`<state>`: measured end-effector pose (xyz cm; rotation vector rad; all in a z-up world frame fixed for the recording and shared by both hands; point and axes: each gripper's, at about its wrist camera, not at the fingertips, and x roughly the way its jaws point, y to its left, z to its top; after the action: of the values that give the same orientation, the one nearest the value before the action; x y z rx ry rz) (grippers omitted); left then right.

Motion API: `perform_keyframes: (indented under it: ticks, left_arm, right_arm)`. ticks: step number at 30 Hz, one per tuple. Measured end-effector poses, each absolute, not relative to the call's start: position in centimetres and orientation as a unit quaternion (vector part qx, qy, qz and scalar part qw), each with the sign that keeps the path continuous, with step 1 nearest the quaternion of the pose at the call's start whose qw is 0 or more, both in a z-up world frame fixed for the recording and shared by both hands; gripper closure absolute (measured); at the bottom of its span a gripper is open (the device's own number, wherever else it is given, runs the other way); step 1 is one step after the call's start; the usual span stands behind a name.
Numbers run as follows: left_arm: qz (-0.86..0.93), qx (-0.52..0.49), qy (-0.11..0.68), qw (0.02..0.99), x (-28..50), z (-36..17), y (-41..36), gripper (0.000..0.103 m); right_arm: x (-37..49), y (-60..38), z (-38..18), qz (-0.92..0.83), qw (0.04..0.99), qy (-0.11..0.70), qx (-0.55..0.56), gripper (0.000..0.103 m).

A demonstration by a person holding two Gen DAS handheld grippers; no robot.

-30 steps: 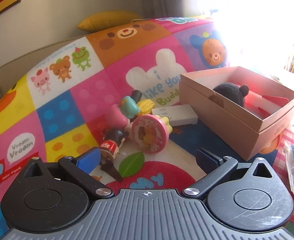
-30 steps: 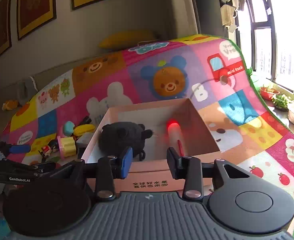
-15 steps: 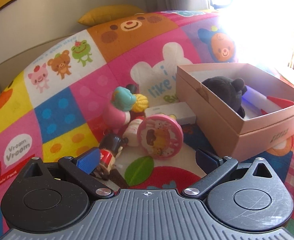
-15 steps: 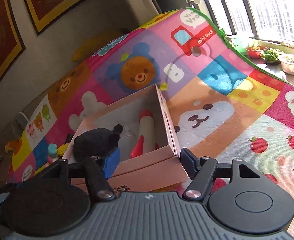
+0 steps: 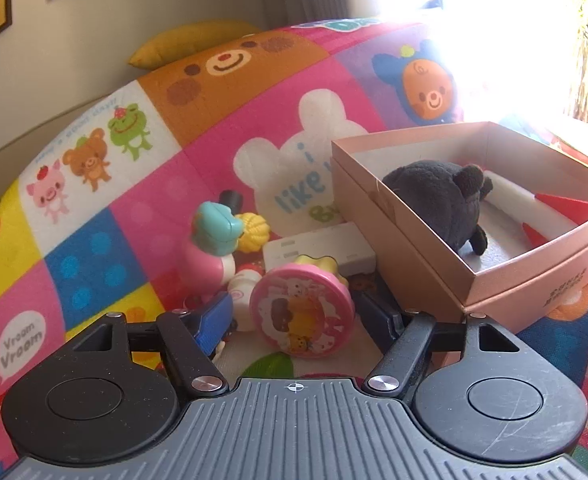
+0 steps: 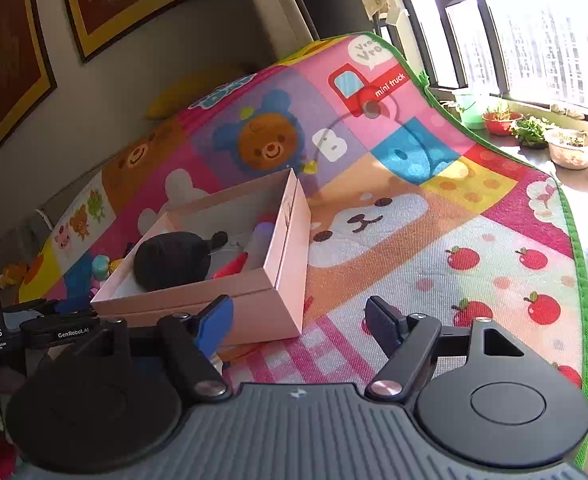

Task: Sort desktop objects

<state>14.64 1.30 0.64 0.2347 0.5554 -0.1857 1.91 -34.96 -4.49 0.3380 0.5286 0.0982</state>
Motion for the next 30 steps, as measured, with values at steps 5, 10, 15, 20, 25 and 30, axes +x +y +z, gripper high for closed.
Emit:
perform_keyframes:
  ticks: [5, 10, 15, 20, 25, 30]
  left_arm:
    - [-0.089, 0.120, 0.286, 0.947, 13.3, 1.0, 1.3, 0.043]
    - [-0.098, 0.149, 0.292, 0.940, 8.7, 2.5, 1.0, 0.043]
    - [-0.142, 0.182, 0.304, 0.924, 3.3, 3.8, -0.6, 0.048]
    - [-0.184, 0.212, 0.308, 0.909, -0.6, 4.1, -2.6, 0.047]
    - [-0.177, 0.199, 0.307, 0.914, -1.4, 3.6, -2.6, 0.043]
    - [-0.156, 0.165, 0.319, 0.920, -1.3, 3.3, -1.4, 0.027]
  right_arm:
    - [0.7, -34.4, -6.2, 0.047, 0.945, 0.286, 0.153, 0.028]
    - [0.5, -33.2, -6.2, 0.035, 0.952, 0.279, 0.121, 0.017]
    - [0.3, -32.8, -6.2, 0.015, 0.954, 0.279, 0.111, 0.016]
    - [-1.0, -32.4, -6.1, 0.027, 0.953, 0.275, 0.121, 0.013]
    - [-2.5, -31.4, -5.9, 0.028, 0.959, 0.260, 0.105, 0.009]
    - [-3.2, -30.7, -5.6, 0.025, 0.968, 0.237, 0.082, 0.005]
